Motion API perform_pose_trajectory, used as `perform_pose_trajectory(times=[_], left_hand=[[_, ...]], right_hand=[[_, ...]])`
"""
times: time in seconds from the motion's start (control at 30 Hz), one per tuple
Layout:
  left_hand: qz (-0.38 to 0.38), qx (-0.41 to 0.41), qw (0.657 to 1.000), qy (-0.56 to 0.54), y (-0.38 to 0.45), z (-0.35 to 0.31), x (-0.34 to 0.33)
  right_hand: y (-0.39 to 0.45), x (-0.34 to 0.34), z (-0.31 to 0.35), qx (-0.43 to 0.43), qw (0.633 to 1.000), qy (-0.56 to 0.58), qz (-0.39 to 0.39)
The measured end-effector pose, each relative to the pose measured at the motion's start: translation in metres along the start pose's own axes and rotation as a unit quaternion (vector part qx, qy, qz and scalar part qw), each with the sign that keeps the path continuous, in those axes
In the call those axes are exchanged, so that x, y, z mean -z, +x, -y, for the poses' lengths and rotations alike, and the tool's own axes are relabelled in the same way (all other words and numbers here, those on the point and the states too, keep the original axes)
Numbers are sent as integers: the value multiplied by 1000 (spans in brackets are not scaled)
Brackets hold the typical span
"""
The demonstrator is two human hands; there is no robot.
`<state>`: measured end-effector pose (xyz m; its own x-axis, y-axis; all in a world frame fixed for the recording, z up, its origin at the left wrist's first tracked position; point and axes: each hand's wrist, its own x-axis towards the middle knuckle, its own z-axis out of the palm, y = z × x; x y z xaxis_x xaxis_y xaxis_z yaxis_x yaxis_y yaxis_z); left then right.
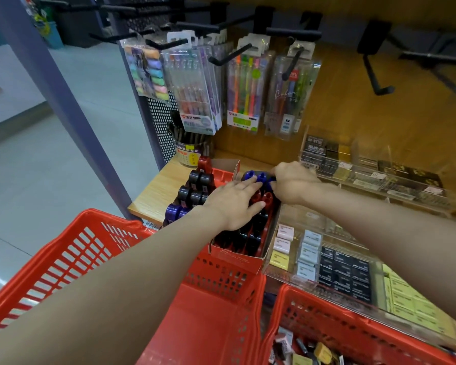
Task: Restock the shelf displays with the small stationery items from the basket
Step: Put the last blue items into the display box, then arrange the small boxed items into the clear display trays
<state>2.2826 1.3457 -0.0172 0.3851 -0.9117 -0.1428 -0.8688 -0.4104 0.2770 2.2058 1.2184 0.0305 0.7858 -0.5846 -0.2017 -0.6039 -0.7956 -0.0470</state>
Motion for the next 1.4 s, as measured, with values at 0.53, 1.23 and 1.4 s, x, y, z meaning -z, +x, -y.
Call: perform_pose_trajectory(times=[0.53, 1.23, 1.4], left_hand=[[56, 9, 998, -2, 4, -5, 7], [14, -74, 996, 46, -171, -73, 1], [112, -43, 990, 74, -220, -109, -15]], right_hand=[[-23, -11, -2, 46, 989, -89, 111], [-247, -34, -19, 81, 990, 105, -44], [-338, -56, -92, -10, 993, 104, 54]])
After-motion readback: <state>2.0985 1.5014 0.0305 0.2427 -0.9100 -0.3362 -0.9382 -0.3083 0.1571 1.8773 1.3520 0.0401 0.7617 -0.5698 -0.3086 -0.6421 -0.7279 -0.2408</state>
